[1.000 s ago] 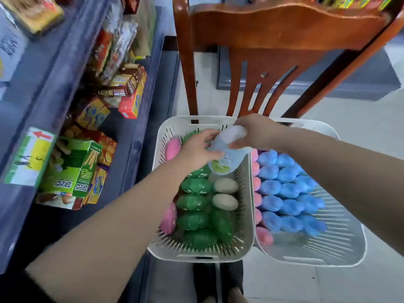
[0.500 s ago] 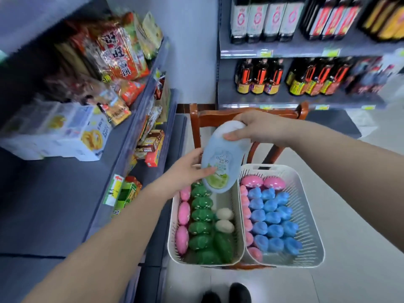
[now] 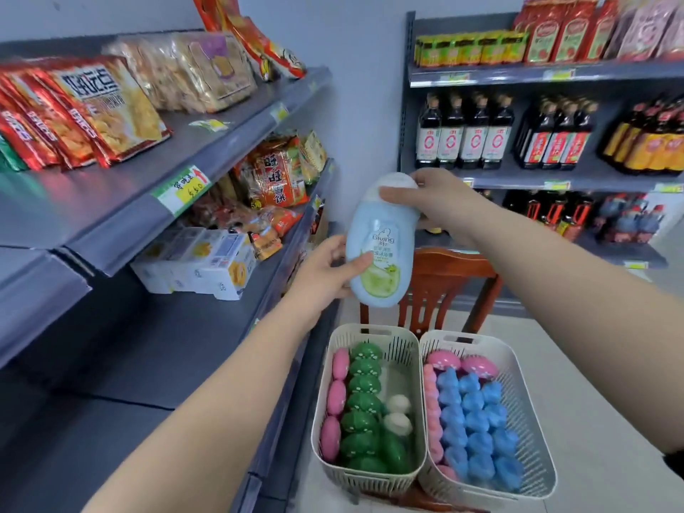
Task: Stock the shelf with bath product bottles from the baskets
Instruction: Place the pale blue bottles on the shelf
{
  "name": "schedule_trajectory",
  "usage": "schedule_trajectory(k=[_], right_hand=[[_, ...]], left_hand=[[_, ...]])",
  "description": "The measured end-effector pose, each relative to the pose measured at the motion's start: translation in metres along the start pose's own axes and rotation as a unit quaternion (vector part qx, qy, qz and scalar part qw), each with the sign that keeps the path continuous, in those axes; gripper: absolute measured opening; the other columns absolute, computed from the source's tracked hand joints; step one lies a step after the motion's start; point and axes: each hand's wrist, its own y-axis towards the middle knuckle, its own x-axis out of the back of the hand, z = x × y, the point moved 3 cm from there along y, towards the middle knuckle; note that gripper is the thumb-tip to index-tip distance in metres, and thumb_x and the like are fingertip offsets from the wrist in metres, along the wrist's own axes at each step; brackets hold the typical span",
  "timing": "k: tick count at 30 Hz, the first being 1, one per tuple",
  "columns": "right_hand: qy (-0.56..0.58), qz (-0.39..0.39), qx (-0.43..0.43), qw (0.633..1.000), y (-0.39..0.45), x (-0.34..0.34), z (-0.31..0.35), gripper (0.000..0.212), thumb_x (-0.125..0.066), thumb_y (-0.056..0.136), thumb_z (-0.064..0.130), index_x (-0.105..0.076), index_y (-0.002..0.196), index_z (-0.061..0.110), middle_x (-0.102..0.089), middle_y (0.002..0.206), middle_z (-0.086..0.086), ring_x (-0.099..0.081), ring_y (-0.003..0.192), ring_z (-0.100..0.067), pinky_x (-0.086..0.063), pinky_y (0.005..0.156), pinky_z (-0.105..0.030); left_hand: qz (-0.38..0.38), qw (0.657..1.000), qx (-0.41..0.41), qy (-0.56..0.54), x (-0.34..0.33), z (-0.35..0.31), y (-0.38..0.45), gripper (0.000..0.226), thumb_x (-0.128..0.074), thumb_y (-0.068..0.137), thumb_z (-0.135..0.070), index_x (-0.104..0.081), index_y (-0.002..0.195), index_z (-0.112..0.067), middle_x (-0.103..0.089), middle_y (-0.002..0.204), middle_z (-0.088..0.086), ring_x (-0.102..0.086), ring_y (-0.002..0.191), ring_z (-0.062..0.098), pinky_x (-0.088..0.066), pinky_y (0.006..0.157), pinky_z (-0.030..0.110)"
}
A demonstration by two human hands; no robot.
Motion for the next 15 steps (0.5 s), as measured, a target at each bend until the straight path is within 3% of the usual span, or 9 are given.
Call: schedule_trajectory(k=[3, 8, 12, 15], right_hand=[[0.119, 0.039, 0.008, 0.992, -0.008, -0.006, 0.009, 0.021, -0.063, 0.088, 0.023, -0.058, 0.102, 0.008, -0.065, 0.098, -0.007, -0.065, 0.087, -0.019, -0.056, 0.082, -0.035], [0.282, 0.151, 0.013, 0.947, -0.024, -0.022, 0.024, 0.015, -0.048, 0.096, 0.015, -0.057, 0.108, 0.012, -0.065, 0.085, 0.000, -0.064, 0.076, -0.015, -0.056, 0.069, -0.027], [0.298, 0.221, 0.020, 0.928, -0.033, -0.037, 0.041, 0.020, -0.047, 0.096, 0.014, -0.058, 0.113, 0.015, -0.070, 0.090, 0.002, -0.068, 0.084, -0.015, -0.055, 0.080, -0.029], [0.293, 0.270, 0.042, 0.916, -0.044, -0.050, 0.055, 0.023, -0.048, 0.095, 0.010, -0.059, 0.114, 0.017, -0.070, 0.098, -0.001, -0.068, 0.088, -0.016, -0.056, 0.080, -0.030]], left_hand=[[-0.047, 0.999, -0.026, 0.004, 0.007, -0.017, -0.018, 0.025, -0.061, 0.089, -0.013, -0.058, 0.113, -0.018, -0.069, 0.103, -0.003, -0.069, 0.081, 0.007, -0.056, 0.060, 0.022], [-0.116, 0.992, -0.048, 0.017, 0.019, -0.042, -0.052, 0.029, -0.064, 0.086, -0.014, -0.060, 0.114, -0.017, -0.070, 0.106, -0.003, -0.071, 0.083, 0.013, -0.058, 0.065, 0.027], [-0.174, 0.983, -0.047, 0.023, 0.025, -0.060, -0.084, 0.031, -0.065, 0.086, -0.014, -0.059, 0.116, -0.013, -0.069, 0.105, -0.003, -0.071, 0.080, 0.010, -0.057, 0.062, 0.025], [-0.214, 0.975, -0.048, 0.043, 0.027, -0.071, -0.112, 0.032, -0.066, 0.085, -0.016, -0.060, 0.116, -0.014, -0.069, 0.109, 0.000, -0.071, 0.084, 0.013, -0.058, 0.064, 0.026]])
